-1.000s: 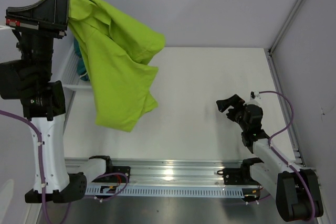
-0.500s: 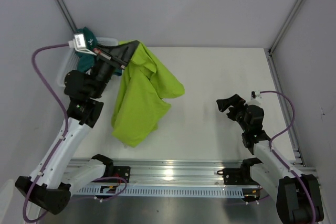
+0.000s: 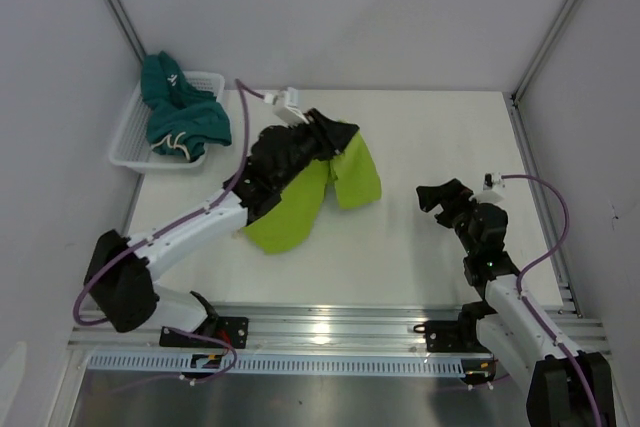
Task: Fold and stack the shorts
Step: Move the shorts to the center of the board, then flatten the shorts out
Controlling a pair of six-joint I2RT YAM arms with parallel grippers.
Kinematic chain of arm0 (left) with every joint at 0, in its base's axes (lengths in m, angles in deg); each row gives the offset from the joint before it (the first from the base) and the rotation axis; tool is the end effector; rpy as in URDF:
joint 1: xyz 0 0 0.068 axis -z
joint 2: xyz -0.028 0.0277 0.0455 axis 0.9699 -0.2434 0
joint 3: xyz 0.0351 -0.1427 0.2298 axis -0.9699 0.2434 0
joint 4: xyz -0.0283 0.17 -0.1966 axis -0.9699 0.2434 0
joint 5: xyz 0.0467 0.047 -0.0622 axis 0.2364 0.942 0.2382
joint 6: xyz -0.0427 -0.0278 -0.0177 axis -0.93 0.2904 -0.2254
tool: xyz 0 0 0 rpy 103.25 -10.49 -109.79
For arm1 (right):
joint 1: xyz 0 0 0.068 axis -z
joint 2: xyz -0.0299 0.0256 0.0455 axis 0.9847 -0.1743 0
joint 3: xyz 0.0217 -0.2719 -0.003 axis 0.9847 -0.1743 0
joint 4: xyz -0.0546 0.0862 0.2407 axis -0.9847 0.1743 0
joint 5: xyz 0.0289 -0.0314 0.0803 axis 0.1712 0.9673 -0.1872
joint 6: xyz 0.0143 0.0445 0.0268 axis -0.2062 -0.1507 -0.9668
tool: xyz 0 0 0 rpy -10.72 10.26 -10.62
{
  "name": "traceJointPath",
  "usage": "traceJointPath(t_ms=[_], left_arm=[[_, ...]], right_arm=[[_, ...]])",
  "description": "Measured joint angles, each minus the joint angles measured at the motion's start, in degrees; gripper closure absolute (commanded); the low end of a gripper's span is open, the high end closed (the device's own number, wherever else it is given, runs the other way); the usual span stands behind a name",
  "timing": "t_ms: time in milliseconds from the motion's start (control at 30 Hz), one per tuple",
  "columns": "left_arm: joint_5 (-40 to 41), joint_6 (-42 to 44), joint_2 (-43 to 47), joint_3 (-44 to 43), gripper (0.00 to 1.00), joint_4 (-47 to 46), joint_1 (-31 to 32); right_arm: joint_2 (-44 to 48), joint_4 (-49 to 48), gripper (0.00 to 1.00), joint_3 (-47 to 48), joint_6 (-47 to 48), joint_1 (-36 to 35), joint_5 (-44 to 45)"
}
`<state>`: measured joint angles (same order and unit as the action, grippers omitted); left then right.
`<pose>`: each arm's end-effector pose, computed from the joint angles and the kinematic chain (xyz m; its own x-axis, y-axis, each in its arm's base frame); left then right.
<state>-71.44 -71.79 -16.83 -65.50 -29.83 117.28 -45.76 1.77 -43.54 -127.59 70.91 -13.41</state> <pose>0.2450 -0.2114 0.3642 -0.4110 -0.6066 -0.6805 0.4259 0.5323 -0.7317 0.1799 0.0307 0.2056 -0.2909 0.5890 -0.7539 -0.0368 0.7805 0.6240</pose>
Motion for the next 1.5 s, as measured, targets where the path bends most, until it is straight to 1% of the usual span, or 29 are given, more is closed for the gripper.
traceJointPath(t_ms=[33, 100, 200, 267, 400, 467, 533, 633, 667, 800, 833, 867, 900, 967, 1000, 1067, 1167, 1267, 1333, 1433, 1500], left_arm=[[0.5, 0.57, -2.1, -0.85, 0.21, 0.5, 1.62], [0.63, 1.75, -7.54, -4.09, 0.01, 2.29, 4.68], [-0.66, 3.45, -13.88, -10.23, 0.01, 7.45, 6.47], [-0.81, 4.98, -15.43, -13.75, 0.01, 11.39, 6.08], [-1.25, 8.66, -14.47, -20.92, 0.01, 21.2, 3.32], [-1.64, 9.75, -12.61, -22.12, 0.0, 24.46, 0.24], [-1.86, 10.6, -8.96, -22.18, 0.01, 28.63, -3.98], [0.5, 12.52, -1.75, -19.78, 0.01, 33.42, -10.23], [1.57, 13.03, 0.59, -18.4, 0.0, 33.92, -11.39], [6.54, 14.91, 10.88, -11.34, 0.01, 37.62, -12.57], [7.1, 15.06, 12.48, -9.66, 0.01, 38.42, -12.66], [7.41, 15.34, 13.57, -7.91, 0.01, 38.8, -12.74], [7.89, 15.45, 14.25, -6.03, 0.01, 39.17, -12.87], [8.57, 15.47, 14.6, -2.16, 0.01, 40.26, -13.2], [8.76, 15.45, 14.53, 0.0, 0.01, 40.57, -13.35], [8.87, 15.45, 14.53, 4.13, 0.01, 42.1, -13.77], [8.63, 15.45, 14.95, 8.02, 0.01, 43.69, -15.28], [7.63, 15.69, 16.11, 8.68, 0.01, 44.92, -19.28], [6.23, 16.02, 17.16, 7.93, 0.01, 45.53, -22.95], [5.31, 16.09, 17.7, 4.63, 0.01, 47.21, -27.06], [5.07, 16.09, 17.68, 1.92, 0.01, 48.35, -28.17]], right_arm=[[0.07, 0.0, 0.02, 0.0, 0.02, 0.0, 0.13], [0.17, -0.02, 0.02, 0.0, 0.04, -0.04, 0.39], [0.28, -0.15, 0.02, -0.09, 0.15, -0.11, 0.37], [0.39, -0.37, 0.02, -0.26, 0.28, -0.15, 0.17], [-0.09, -2.62, 0.02, -0.81, 2.1, -1.55, -1.62], [-1.03, -3.19, 0.02, -0.61, 3.98, -4.24, -1.7], [-3.21, -3.13, 0.03, 0.37, 6.43, -8.7, -0.81], [-7.61, -2.69, 0.04, 3.28, 10.23, -16.0, 0.85], [-8.96, -2.62, 0.04, 4.39, 11.3, -18.01, 1.66], [-14.88, -1.51, 0.05, 9.94, 15.67, -24.72, 5.33], [-16.41, -0.9, 0.09, 11.54, 16.61, -25.88, 6.25], [-18.03, -0.22, 0.14, 13.2, 17.68, -27.23, 8.02], [-18.93, 0.46, 0.16, 14.19, 18.38, -28.09, 9.16], [-20.44, 2.08, 0.15, 16.15, 20.28, -30.73, 12.07], [-20.74, 2.8, 0.13, 16.87, 21.29, -32.59, 13.33], [-21.16, 4.17, 0.12, 18.4, 23.26, -36.89, 15.26], [-22.97, 5.53, 0.1, 21.88, 25.09, -42.64, 16.41], [-25.14, 4.66, 0.07, 22.95, 27.08, -48.7, 18.18], [-27.47, 4.35, 0.06, 22.95, 28.94, -52.76, 19.61], [-32.44, 4.33, 0.06, 23.71, 32.87, -57.72, 20.85], [-35.43, 4.76, 0.06, 25.07, 35.01, -60.74, 22.1]])
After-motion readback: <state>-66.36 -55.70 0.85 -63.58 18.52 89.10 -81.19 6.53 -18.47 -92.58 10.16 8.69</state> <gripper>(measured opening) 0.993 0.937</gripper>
